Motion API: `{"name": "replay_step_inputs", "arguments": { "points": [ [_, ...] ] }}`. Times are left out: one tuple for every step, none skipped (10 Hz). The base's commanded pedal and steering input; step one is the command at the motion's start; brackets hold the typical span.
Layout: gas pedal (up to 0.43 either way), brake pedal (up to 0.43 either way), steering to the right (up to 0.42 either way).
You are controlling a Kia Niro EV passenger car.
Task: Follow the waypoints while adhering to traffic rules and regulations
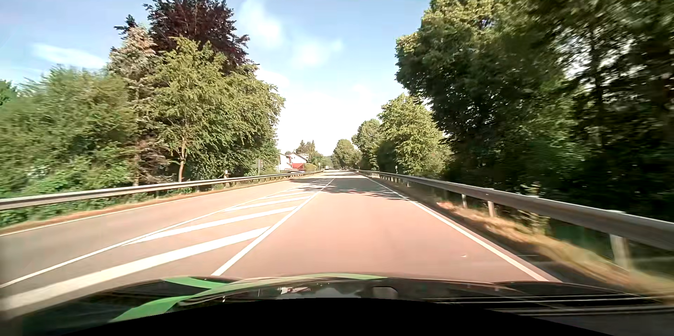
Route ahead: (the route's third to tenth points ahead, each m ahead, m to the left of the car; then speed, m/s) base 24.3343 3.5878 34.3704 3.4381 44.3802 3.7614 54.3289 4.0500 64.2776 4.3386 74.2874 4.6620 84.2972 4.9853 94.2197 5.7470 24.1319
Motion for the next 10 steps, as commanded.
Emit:
{"name": "replay_step_inputs", "arguments": {
  "points": [
    [0.299,0.0,-0.01],
    [0.299,0.0,-0.01],
    [0.299,0.0,-0.009],
    [0.28,0.0,-0.009],
    [0.228,0.0,-0.009],
    [0.228,0.0,-0.009],
    [0.228,0.0,-0.009],
    [0.228,0.0,-0.008],
    [0.228,0.0,-0.007],
    [0.228,0.0,-0.007]
  ]
}}
